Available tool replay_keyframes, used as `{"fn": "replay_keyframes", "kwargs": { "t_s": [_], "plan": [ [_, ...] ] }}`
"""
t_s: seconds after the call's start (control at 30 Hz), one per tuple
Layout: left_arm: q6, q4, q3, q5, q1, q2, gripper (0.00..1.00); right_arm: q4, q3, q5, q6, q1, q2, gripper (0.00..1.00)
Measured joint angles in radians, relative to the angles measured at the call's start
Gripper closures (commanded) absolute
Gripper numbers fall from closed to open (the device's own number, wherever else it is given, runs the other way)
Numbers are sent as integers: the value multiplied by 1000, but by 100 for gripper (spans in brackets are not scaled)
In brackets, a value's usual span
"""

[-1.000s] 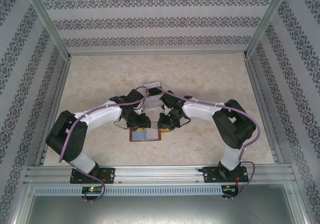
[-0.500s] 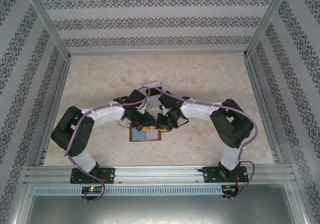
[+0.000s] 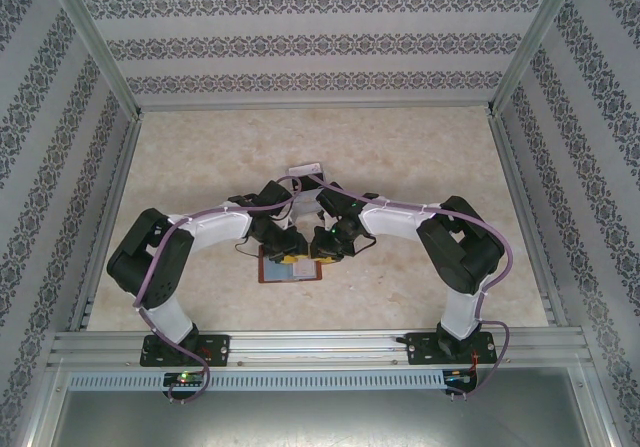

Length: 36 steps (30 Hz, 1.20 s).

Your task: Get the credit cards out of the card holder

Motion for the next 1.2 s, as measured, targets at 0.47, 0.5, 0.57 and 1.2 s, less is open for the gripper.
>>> {"fn": "replay_keyframes", "kwargs": {
  "t_s": [0.47,0.5,0.57,1.2],
  "plan": [
    [23,-31,0,-33,1,0,70,0,0,0,0,0,0,78],
    [26,-33,0,-34,1,-1,70,0,0,0,0,0,0,78],
    [30,-35,0,-36,1,-2,70,0,0,0,0,0,0,78],
    [34,-40,0,-37,1,-6,82,27,0,-2,21,0,-10,94]
  ]
}}
